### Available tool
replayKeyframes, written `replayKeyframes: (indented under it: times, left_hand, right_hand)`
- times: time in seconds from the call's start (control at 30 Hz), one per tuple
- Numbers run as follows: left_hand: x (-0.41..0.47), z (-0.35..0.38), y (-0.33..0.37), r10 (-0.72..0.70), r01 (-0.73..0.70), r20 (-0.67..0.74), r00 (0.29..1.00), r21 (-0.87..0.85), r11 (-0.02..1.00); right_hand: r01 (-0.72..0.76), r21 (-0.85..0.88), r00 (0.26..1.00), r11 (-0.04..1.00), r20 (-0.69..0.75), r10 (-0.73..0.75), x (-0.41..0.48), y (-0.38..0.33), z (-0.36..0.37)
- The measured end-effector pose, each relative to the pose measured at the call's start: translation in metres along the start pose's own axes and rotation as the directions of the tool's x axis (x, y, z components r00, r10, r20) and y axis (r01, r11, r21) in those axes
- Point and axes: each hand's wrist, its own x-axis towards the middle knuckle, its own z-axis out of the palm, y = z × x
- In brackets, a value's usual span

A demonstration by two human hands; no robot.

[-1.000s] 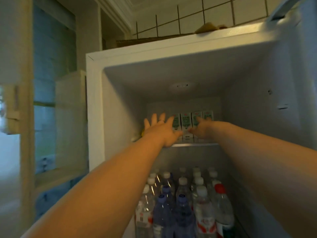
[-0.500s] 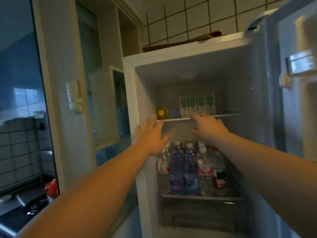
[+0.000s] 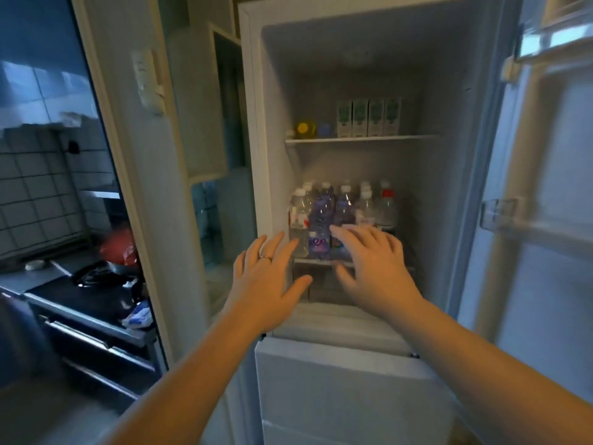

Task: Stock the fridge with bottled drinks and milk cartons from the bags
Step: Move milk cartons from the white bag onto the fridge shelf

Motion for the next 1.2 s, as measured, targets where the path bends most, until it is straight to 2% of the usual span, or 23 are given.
replayKeyframes:
  times: [0.13,0.33,0.47,0.73,0.83,1.0,1.2]
  left_hand:
    - [-0.083,0.035,0.009,-0.083,0.091,0.083,0.993,-0.101,0.991]
    - [-0.209,0.087,0.047,-0.198,0.225,0.232,0.952,-0.095,0.97]
    - [-0.287,0.104,0.091,-0.279,0.317,0.309,0.909,-0.079,0.945]
    - [-0.43,0.133,0.2,-0.368,0.409,0.475,0.799,0.02,0.912]
    - [-0.468,0.133,0.245,-0.359,0.419,0.532,0.767,0.008,0.908]
    - [-0.503,0.139,0.316,-0.29,0.359,0.638,0.713,0.022,0.933]
    - [-0.519,0.172,0.402,-0.105,0.208,0.769,0.631,-0.037,0.977]
  right_hand:
    - [-0.013,-0.063,0.991,0.998,0.134,0.021,-0.08,-0.007,0.026]
    - [-0.008,-0.1,0.941,0.995,0.336,0.041,-0.214,-0.003,0.048]
    - [-0.047,-0.055,0.893,0.997,0.445,0.066,-0.305,0.008,0.038]
    - [-0.113,-0.009,0.794,0.994,0.601,0.095,-0.471,0.038,-0.017]
    - [-0.143,-0.006,0.78,0.99,0.615,0.116,-0.522,0.054,-0.044]
    - [-0.249,-0.05,0.729,0.967,0.648,0.221,-0.597,0.087,-0.086]
    - [-0.405,-0.176,0.664,0.897,0.618,0.421,-0.672,0.134,-0.135]
